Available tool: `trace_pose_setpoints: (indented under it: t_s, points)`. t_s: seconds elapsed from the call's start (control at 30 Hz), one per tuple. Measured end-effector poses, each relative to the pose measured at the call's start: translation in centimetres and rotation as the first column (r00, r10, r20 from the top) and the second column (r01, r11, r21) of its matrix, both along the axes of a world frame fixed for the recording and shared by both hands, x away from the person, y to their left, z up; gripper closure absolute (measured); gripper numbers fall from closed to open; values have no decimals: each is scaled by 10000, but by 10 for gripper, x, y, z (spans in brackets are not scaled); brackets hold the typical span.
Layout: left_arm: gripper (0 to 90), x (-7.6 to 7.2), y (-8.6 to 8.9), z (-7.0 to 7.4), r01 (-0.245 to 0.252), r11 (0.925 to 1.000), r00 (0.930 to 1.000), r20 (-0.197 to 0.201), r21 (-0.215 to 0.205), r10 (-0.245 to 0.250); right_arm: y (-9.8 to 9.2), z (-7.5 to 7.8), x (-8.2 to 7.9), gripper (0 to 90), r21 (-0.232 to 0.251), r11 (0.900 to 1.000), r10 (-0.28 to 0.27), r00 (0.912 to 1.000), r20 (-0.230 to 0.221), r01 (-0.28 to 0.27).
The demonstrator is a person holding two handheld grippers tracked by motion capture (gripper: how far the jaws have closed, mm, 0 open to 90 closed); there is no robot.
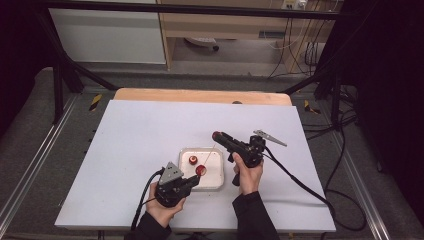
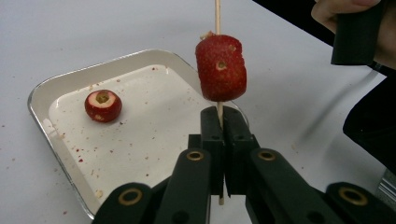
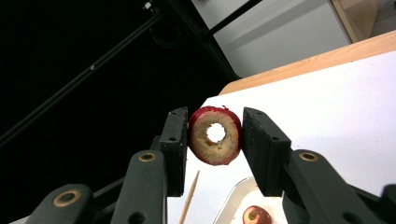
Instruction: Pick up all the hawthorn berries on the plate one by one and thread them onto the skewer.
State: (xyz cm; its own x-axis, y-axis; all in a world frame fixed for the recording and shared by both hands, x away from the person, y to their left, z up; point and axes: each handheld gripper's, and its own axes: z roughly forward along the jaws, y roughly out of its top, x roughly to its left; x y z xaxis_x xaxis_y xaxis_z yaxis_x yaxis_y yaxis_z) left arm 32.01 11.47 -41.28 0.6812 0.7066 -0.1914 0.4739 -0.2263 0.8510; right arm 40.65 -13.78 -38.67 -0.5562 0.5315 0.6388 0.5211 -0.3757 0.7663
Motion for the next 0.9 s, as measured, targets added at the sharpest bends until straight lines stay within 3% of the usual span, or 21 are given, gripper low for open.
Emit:
trace_pose_setpoints:
  t_s: [0.9]
  points:
    - [880,5,-3,0,-389,9986,9989,-267,-349,380,5,-5,-3,625,26,10000,30,9999,122,-31]
